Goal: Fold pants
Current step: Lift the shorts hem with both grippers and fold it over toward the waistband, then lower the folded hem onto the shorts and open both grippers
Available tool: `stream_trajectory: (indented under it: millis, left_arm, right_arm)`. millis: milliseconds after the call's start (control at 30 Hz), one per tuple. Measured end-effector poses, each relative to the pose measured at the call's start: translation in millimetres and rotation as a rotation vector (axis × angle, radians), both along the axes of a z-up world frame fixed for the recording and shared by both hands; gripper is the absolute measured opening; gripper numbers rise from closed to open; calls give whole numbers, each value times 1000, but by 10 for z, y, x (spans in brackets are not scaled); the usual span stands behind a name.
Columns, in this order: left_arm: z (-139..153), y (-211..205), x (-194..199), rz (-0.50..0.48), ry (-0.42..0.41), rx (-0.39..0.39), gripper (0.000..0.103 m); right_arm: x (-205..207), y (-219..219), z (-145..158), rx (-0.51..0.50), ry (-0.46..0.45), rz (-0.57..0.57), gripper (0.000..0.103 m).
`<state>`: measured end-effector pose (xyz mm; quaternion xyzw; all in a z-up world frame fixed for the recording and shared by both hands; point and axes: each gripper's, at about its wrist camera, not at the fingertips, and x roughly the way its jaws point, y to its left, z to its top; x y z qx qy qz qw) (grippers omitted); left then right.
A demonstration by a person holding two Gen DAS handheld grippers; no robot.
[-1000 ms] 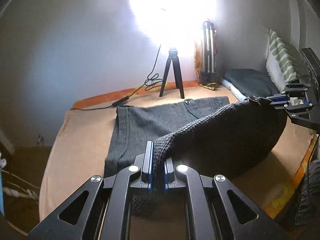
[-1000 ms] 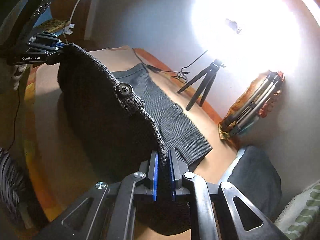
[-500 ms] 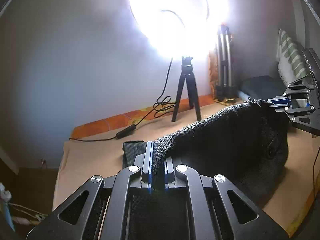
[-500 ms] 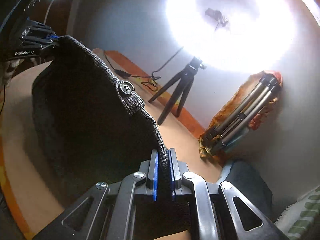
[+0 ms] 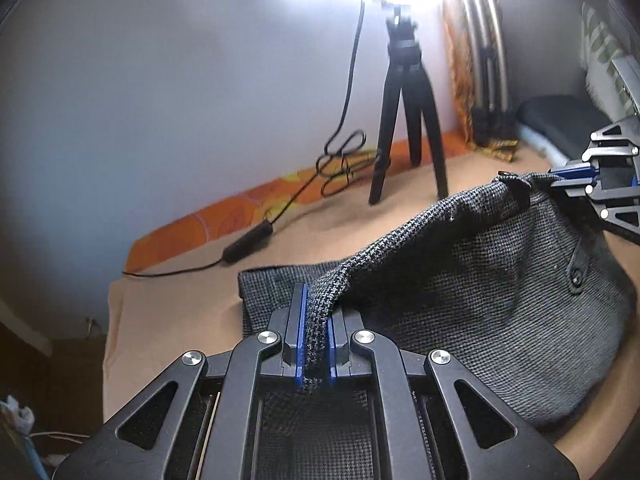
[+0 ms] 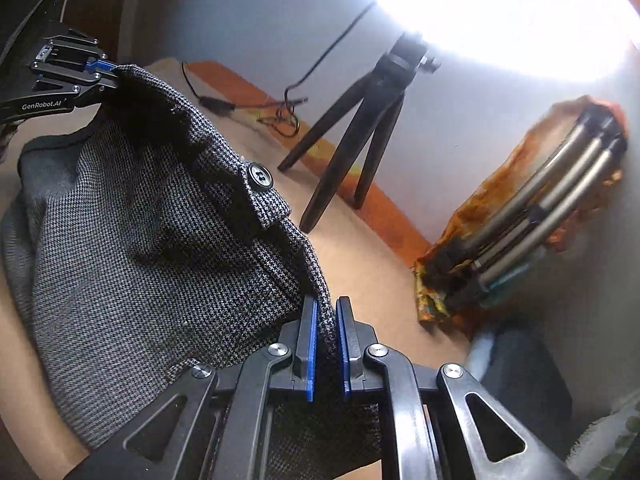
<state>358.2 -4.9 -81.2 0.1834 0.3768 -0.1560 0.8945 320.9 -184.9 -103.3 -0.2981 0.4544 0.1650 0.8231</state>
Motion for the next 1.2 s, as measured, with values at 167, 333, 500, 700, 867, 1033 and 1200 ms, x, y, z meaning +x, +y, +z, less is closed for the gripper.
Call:
stream_trajectory:
  millis: [167, 333, 500, 700, 867, 1033, 1200]
  left_arm:
    - [-198, -59, 124, 3, 33, 33, 7]
    - [-310, -90, 207, 9, 52, 54, 7]
    - [-374, -123, 258, 12, 60, 72, 7]
    - [-436, -129, 295, 14, 59, 66, 7]
    - [-442, -152, 363, 30, 59, 66, 8]
    - [-423, -167, 418, 34, 30, 124, 17]
    - [-365, -177, 488, 41, -15, 208, 39]
  right_arm:
    - [112, -6, -211, 4, 46, -9, 7]
    - [199, -83, -331, 60, 104, -25, 13]
    - [234, -533, -150, 250, 101, -146, 50]
    - [83, -1301, -77, 480, 164, -352, 52]
    - [8, -1363, -210, 517, 234, -397, 53]
    - [52, -1130, -348, 445, 244, -350, 40]
    - [20, -1086, -425, 367, 227, -363, 22]
